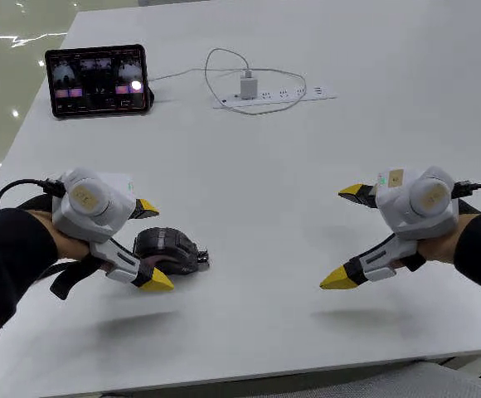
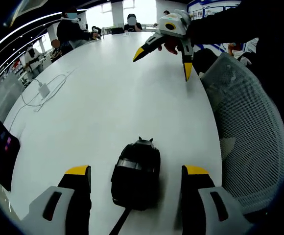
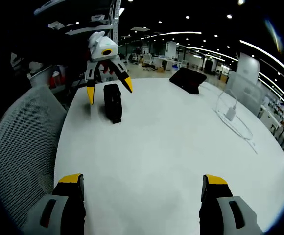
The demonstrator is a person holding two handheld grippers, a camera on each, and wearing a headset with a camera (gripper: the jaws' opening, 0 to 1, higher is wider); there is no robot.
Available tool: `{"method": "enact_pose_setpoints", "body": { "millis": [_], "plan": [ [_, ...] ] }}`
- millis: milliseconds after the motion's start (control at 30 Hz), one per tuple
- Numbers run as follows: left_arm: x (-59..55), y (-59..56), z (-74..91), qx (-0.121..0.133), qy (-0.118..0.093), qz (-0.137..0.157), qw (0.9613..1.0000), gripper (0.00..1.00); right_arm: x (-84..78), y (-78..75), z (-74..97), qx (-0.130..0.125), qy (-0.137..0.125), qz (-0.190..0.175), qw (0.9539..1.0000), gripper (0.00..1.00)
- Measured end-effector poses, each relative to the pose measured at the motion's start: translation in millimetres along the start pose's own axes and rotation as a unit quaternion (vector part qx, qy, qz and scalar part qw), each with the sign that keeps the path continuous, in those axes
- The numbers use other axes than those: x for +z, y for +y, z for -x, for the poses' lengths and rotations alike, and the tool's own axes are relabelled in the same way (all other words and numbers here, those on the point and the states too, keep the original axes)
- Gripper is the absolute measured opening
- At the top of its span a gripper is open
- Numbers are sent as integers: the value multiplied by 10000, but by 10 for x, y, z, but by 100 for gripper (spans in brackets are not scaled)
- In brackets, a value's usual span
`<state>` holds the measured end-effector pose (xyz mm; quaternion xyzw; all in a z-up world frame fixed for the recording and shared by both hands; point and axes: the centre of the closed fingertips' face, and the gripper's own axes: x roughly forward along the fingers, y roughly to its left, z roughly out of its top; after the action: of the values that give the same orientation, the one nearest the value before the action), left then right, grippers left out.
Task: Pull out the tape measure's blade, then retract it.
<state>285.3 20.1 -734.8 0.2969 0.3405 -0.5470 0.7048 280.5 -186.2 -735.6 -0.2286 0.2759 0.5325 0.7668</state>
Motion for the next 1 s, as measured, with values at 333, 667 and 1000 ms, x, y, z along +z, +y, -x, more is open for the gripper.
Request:
{"method": "enact_pose_setpoints", "body": {
  "millis": [333, 667, 1000],
  "plan": [
    [-52, -38, -42, -162, 220, -62, 9996, 53, 141, 45, -258, 245, -73, 206, 9995, 99],
    [-78, 14, -75, -55, 449, -183, 9988, 33, 363, 79, -508, 459, -159, 343, 9982, 99],
    [-82, 14, -75, 38, 394, -205, 9990, 32, 510, 163, -820, 571, -154, 374, 9975, 99]
  ]
}}
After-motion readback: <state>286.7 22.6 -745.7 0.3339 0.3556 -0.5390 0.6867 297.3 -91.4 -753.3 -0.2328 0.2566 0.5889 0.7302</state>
